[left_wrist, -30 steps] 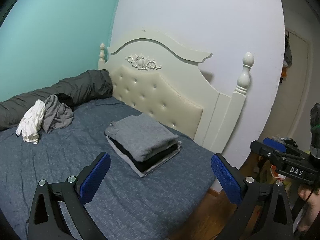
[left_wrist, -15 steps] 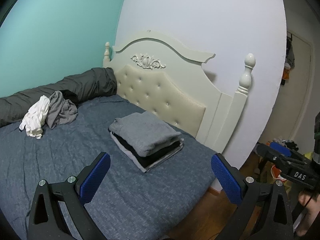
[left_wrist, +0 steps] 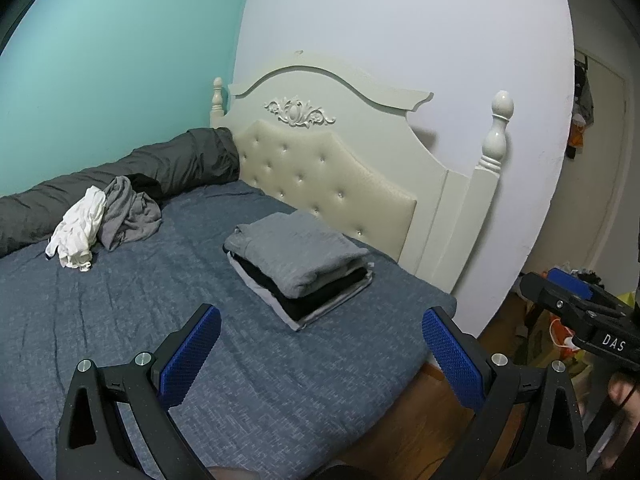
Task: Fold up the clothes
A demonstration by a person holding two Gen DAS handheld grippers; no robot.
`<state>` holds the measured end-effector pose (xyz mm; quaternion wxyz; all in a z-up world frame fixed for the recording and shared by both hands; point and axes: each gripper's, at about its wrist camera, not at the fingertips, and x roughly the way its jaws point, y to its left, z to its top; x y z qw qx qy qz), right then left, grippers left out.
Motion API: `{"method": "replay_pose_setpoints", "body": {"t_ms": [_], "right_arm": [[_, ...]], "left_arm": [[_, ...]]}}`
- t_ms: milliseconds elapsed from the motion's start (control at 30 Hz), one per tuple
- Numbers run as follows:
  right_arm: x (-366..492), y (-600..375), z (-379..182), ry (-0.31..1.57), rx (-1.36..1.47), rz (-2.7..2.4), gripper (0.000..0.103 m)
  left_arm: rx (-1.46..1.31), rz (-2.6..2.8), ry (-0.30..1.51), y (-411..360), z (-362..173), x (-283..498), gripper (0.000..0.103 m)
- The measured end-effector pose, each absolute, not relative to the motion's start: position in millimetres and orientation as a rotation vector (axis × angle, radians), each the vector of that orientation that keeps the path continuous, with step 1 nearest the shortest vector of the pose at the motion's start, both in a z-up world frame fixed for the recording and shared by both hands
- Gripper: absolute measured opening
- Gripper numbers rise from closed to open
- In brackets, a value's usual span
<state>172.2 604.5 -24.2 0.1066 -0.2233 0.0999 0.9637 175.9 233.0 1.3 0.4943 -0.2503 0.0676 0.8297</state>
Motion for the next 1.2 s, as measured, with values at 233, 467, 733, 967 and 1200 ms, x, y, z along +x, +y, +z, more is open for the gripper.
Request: {"method": "replay_pose_setpoints", "body": {"t_ms": [233, 467, 733, 967, 1200], "right_arm": [[169.7, 601.5, -26.9, 0.281, -0.675, 2.841, 0.094], [168.6, 601.6, -30.5, 0.282, -0.685, 2.835, 0.094], [169.6, 600.7, -31.8, 0.287, -0.689, 2.83, 0.094], [169.2, 601.6, -33.3, 0.289, -0.692, 2.829, 0.094], [168.9, 602.5, -34.7, 0.291, -0.695, 2.828, 0.094]], "left_arm": [[-0.602, 2.01, 0.163, 232.1, -1.2, 178.8, 0.103], [-0.6, 2.012, 0.161, 230.1, -2.4, 178.1, 0.103], [-0.601, 2.012, 0.174, 230.8, -0.8, 178.8, 0.103], [-0.6, 2.017, 0.177, 232.1, -1.5, 180.4, 0.103], [-0.599, 2.011, 0.172, 231.8, -2.2, 180.7, 0.103]]}}
